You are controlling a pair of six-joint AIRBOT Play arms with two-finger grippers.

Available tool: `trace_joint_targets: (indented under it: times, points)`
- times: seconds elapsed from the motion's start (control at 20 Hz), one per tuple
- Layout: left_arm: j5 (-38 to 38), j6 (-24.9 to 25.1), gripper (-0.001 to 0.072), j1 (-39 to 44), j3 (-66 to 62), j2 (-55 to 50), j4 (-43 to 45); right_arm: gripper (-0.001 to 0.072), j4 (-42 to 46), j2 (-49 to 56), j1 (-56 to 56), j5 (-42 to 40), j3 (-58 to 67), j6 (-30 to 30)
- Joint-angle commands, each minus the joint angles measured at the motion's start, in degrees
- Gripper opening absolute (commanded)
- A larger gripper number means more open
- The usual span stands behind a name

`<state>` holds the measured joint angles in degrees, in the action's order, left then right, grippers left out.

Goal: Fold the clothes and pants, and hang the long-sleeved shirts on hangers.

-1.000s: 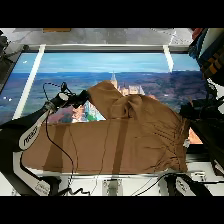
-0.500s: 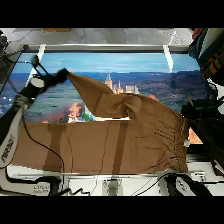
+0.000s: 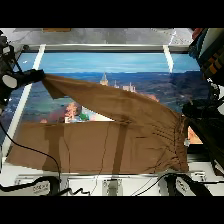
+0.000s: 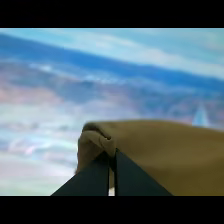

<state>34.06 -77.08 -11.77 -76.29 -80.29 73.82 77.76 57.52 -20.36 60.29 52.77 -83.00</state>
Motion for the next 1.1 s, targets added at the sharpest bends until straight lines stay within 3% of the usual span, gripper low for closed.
trace_joint_targets:
  times: [0.0,0.15,0.3,0.75,0.85,0.95,1.05]
  points:
    - [16.1,-0.1,0.0007,-2.3,0.5,-0.3,14.7,0.0199,0.1,0.1,0.0,-0.5,0.0,-0.1]
    - [24.9,-1.6,0.0007,-3.5,0.5,-1.7,24.6,0.0199,0.1,0.1,0.0,-1.0,0.0,-0.1]
    - [23.6,-1.6,0.0008,-4.3,0.5,-1.8,25.4,0.0199,-0.1,0.0,0.0,-1.0,0.0,-0.1]
    - [-11.9,-1.5,0.0007,-0.2,-2.4,4.1,22.2,0.0199,-8.0,0.0,0.1,-3.4,0.0,-0.1]
    - [-8.7,-1.6,0.0006,-1.7,-2.3,6.3,22.2,0.0199,-9.9,0.0,0.1,-3.3,0.0,-0.1]
    - [2.6,-2.1,0.0006,-4.6,-0.6,6.1,22.1,0.0198,-11.2,0.1,0.1,-3.4,0.0,-0.1]
    - [9.0,-2.4,0.0007,-8.1,6.5,6.0,21.9,0.0198,-11.7,0.1,0.1,-3.4,0.0,-0.1]
